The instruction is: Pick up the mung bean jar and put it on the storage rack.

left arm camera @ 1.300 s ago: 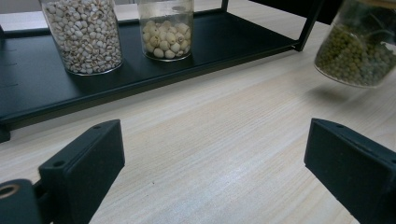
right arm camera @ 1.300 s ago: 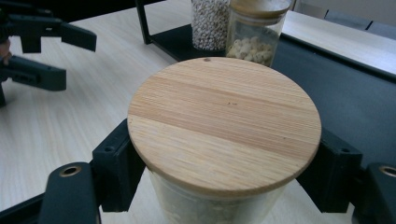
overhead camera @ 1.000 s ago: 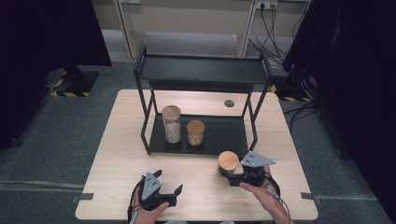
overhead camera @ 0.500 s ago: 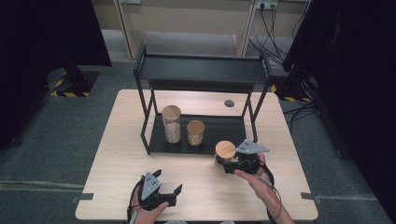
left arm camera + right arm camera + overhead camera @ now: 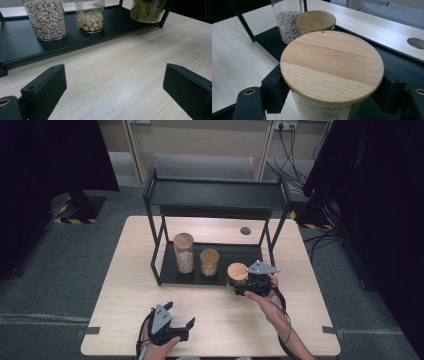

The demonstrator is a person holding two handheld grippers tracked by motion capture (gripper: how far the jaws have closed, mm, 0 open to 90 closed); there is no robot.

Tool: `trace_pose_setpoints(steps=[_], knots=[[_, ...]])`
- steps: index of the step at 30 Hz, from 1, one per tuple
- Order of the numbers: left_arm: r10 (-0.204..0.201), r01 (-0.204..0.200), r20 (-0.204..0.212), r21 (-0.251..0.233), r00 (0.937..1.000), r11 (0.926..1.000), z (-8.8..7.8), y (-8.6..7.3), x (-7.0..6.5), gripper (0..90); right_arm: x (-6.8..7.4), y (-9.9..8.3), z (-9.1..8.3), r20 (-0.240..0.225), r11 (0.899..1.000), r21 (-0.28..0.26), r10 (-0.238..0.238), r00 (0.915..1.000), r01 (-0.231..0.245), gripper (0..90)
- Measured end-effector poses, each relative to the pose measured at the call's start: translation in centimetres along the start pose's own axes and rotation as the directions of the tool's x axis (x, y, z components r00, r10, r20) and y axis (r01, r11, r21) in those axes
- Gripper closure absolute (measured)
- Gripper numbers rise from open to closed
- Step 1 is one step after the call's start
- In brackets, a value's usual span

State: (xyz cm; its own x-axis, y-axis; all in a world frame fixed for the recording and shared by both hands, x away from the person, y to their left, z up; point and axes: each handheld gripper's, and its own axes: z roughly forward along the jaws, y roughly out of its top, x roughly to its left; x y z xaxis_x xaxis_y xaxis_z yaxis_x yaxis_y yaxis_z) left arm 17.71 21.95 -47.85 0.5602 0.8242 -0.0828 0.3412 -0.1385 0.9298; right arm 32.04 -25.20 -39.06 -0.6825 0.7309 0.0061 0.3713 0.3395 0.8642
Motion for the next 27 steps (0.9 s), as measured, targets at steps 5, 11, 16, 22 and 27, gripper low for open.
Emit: trace_pose_setpoints(steps=[5, 11, 16, 22, 27], knots=[[0.001, -0.001, -0.001, -0.001, 1.0000, 1.0000, -0.1, 0.0, 0.0, 4.6, 0.0, 0.4, 1.1, 0.028, 1.000, 0.006, 0.009, 0.9996, -0.009, 25.4], [0.000, 0.000, -0.001, -0.003, 1.0000, 1.0000, -0.1, 0.0, 0.1, 4.6, -0.2, 1.0, 2.4, 0.056, 1.000, 0.011, 0.025, 0.9981, -0.026, 25.4], [0.000, 0.000, 0.000, -0.004, 1.0000, 1.0000, -0.1, 0.0, 0.1, 4.6, -0.3, 1.3, 3.4, 0.071, 0.999, 0.015, 0.045, 0.9965, -0.046, 25.4], [0.001, -0.001, 0.003, 0.000, 1.0000, 1.0000, 0.0, 0.0, 0.0, 4.6, -0.6, 1.3, 4.4, 0.096, 0.998, 0.022, 0.053, 0.9940, -0.056, 25.4], [0.000, 0.000, 0.003, 0.000, 1.0000, 1.0000, 0.0, 0.0, 0.0, 4.6, -0.8, 1.4, 5.1, 0.106, 0.998, 0.025, 0.057, 0.9928, -0.060, 25.4]])
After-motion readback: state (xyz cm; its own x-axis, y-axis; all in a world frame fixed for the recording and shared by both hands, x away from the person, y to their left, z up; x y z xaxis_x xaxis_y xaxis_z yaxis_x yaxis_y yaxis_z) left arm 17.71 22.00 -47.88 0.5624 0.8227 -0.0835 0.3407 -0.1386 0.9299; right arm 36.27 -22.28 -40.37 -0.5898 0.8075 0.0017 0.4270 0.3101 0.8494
